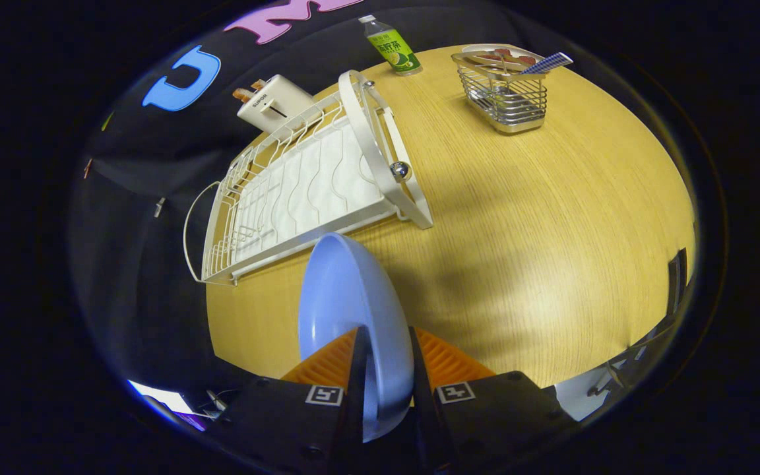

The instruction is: Take the plate from the dish rack, then take the spoon from the basket and place it into the plate.

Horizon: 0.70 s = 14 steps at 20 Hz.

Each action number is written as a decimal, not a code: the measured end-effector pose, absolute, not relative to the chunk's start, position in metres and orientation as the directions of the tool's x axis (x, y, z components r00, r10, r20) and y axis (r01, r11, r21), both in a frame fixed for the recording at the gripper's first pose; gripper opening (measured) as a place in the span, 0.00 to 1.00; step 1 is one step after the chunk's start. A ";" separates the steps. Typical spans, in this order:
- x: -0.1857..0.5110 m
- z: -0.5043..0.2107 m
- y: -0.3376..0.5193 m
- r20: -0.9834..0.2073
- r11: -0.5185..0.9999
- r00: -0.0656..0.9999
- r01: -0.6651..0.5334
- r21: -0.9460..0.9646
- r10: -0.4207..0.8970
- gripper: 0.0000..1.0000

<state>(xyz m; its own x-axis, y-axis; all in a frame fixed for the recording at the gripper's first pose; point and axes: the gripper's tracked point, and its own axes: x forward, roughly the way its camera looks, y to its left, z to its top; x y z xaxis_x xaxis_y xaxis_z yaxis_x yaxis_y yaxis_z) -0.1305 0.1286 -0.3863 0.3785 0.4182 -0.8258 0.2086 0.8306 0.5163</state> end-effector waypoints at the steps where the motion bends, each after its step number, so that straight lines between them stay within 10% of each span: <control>1: -0.128 -0.388 0.124 -0.829 0.834 0.386 0.217 0.508 0.404 0.38; 14: -0.088 -0.308 0.056 -0.698 0.903 0.633 -0.003 0.430 0.334 0.73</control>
<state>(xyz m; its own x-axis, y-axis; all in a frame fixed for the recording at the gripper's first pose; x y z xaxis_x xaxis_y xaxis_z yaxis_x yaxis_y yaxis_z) -0.0884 0.0561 -0.3080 0.6333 0.3339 -0.6982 -0.0025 0.9030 0.4296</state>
